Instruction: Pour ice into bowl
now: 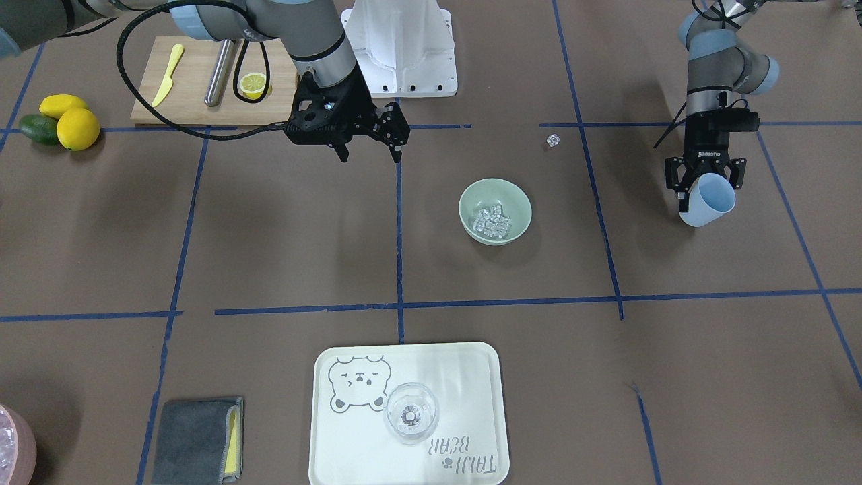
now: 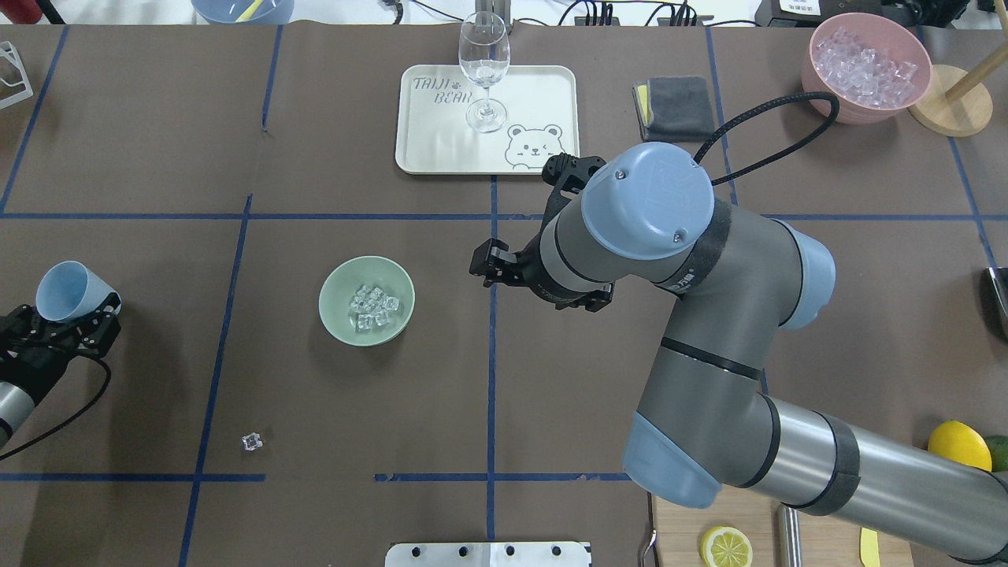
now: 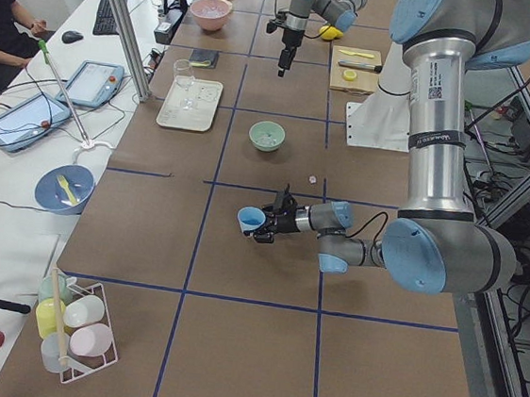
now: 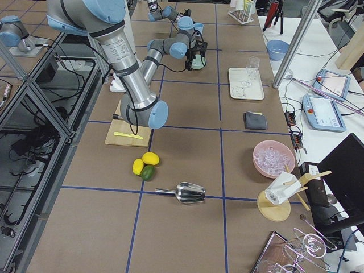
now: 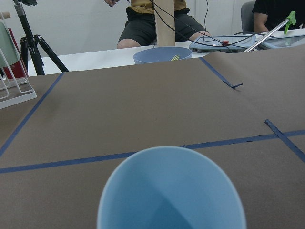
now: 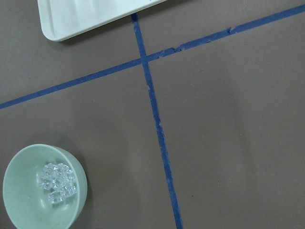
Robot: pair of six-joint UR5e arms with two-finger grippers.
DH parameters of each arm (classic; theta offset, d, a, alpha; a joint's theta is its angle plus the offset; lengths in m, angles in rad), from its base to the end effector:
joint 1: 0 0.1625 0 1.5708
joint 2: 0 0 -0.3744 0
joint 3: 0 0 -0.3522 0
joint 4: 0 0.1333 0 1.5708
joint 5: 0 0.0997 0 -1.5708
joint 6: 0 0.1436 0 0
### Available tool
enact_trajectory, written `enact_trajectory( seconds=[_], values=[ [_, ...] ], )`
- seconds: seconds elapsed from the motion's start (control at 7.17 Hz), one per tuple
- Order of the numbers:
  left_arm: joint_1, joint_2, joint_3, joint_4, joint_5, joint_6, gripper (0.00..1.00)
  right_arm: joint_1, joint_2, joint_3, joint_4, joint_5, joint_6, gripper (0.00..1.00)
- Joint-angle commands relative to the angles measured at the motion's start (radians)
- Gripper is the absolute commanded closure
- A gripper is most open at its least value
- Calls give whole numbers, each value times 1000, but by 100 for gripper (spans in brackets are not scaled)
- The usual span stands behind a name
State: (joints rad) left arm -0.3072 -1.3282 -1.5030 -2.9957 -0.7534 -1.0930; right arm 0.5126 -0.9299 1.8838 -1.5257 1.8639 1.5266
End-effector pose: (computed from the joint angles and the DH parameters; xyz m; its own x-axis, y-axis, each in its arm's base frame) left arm 0.2879 -0.3411 0.5873 0.7551 0.0905 -0.6494 0.5448 0.4645 0.6982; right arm -0.4754 -0.3729 0.1659 0.4825 0.2230 0.8470 -0.2367 0.9643 -0.1190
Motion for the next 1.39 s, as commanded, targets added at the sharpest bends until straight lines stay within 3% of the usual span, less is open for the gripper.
enact_trajectory(
  seconds=[0.0,0.14,0.7,1.25],
  values=[
    [-1,6,-2,-2,-1,1,38,-6,3,0,-1,-2,1,0],
    [-1,14,-3,-3,-1,5,0,-17,17,-12,-1,-12,3,0],
    [-3,23,-14,-8,-44,7,0,-49,158,-200,-5,-47,23,0],
    [-9,105,-118,-8,-86,42,0,-66,264,-415,130,-78,58,0]
  ],
)
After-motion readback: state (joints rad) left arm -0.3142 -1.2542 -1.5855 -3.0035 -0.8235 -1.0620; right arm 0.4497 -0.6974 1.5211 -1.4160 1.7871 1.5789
